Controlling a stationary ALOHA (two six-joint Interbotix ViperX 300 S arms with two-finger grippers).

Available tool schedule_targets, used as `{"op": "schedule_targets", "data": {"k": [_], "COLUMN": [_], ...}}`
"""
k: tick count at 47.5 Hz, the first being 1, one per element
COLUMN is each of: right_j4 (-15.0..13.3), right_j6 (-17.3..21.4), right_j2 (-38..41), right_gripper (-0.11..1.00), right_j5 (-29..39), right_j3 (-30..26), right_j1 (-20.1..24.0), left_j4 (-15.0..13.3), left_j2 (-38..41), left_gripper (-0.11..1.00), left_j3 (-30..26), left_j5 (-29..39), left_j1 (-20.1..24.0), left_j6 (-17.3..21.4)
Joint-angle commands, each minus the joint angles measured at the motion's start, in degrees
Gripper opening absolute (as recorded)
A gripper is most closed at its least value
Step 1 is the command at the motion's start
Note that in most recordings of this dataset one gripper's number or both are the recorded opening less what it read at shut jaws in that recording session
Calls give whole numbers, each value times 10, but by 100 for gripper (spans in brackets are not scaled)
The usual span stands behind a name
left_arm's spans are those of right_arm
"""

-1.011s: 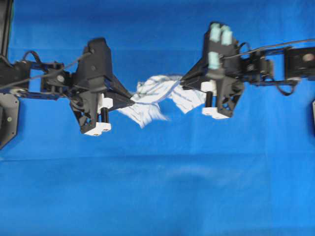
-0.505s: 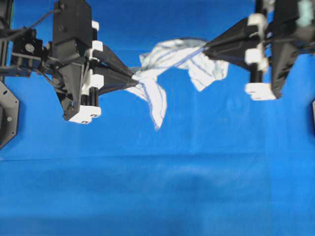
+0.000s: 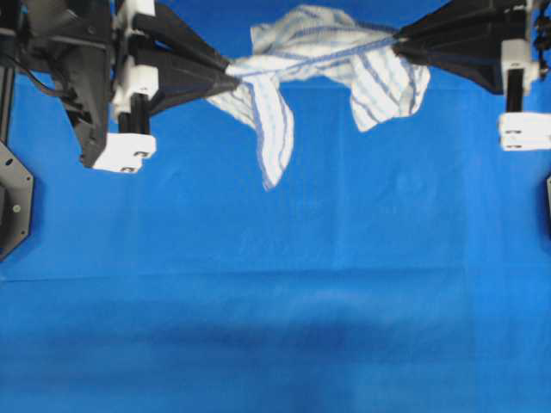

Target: Lift the towel with both arms.

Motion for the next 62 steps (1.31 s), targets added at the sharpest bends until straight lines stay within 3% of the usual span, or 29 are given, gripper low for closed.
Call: {"op": "schedule_targets", "data": {"k": [1, 15, 17, 26, 28, 31, 46, 54, 62], "right_j4": [-2, -2, -2, -6, -9, -9, -9, -7, -3], "right_j6": [-4, -11, -11, -14, -13, -12, -8, -4, 7], "right_j2": [-10, -10, -10, -10, -10, -10, -7, 4, 32], "right_gripper": [6, 7, 10, 63, 68, 64, 63, 63, 63], "right_j5": [0, 1, 0, 1, 1, 1, -1, -14, -69], "right_j3": [-18, -17, -17, -17, -17, -16, 5, 62, 134], "right_j1": [-1, 7, 7, 7, 7, 7, 9, 18, 25], "left_j4": [1, 0, -1, -1, -2, -1, -1, -2, -2], "left_j2": [-7, -16, -19, -28, -28, -28, -20, -1, 31], "left_gripper": [3, 6, 13, 69, 80, 90, 88, 88, 88], "left_j3": [-19, -11, -8, 7, 11, 12, 54, 120, 187], "left_j5": [1, -40, -53, -74, -75, -75, -89, -138, -200], "left_j1": [2, 0, -3, -11, -11, -11, -15, -30, -40], "left_j6": [10, 60, 60, 47, 44, 41, 37, 37, 37]}}
